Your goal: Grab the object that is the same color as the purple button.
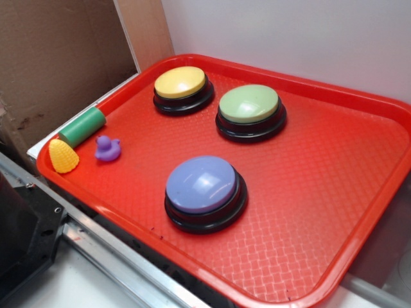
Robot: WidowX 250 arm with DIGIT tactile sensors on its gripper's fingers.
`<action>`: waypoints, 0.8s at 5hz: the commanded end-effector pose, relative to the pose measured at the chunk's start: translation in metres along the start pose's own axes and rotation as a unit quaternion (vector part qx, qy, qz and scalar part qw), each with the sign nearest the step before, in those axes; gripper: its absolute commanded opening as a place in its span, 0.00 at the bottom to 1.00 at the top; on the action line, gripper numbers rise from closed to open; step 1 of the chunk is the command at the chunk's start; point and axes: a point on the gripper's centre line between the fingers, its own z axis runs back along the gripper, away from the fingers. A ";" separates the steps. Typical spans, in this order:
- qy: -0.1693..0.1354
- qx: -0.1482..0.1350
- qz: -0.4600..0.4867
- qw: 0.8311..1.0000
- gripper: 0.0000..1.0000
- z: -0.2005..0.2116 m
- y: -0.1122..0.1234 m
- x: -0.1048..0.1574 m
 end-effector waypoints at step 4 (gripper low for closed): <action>-0.032 -0.017 0.293 0.955 1.00 -0.071 0.030 0.022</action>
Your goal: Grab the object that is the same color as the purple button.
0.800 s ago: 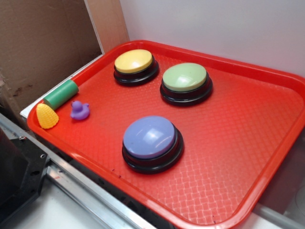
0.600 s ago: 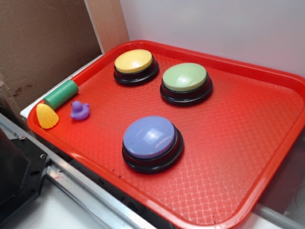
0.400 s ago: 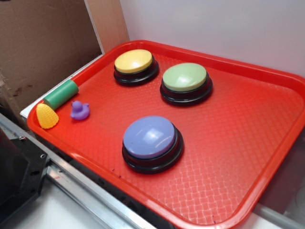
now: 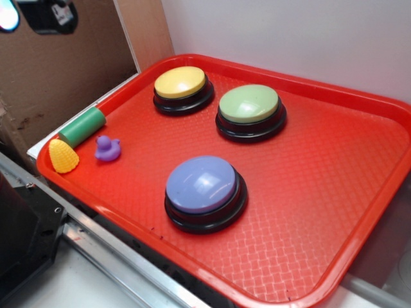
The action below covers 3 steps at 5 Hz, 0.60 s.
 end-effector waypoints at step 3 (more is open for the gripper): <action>-0.049 0.022 0.371 0.927 1.00 -0.109 0.058 0.033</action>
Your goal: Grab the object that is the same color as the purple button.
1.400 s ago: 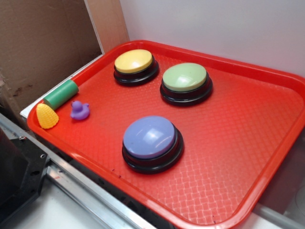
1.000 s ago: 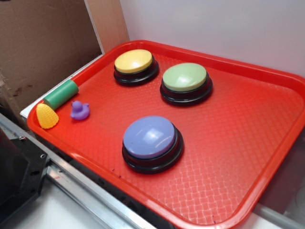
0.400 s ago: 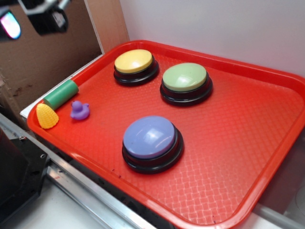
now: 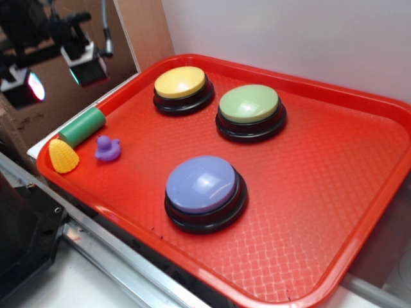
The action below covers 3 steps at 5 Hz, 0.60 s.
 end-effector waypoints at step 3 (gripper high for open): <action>-0.019 0.059 0.070 0.996 1.00 -0.079 -0.014 0.017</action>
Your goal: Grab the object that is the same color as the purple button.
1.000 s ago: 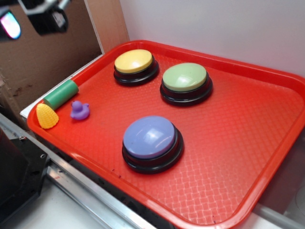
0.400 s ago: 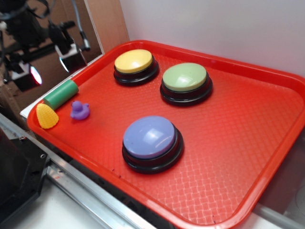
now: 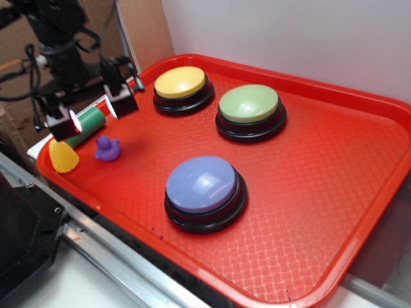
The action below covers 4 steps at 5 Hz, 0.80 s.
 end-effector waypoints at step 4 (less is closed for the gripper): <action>-0.012 0.058 0.028 0.998 0.00 -0.035 -0.003 -0.007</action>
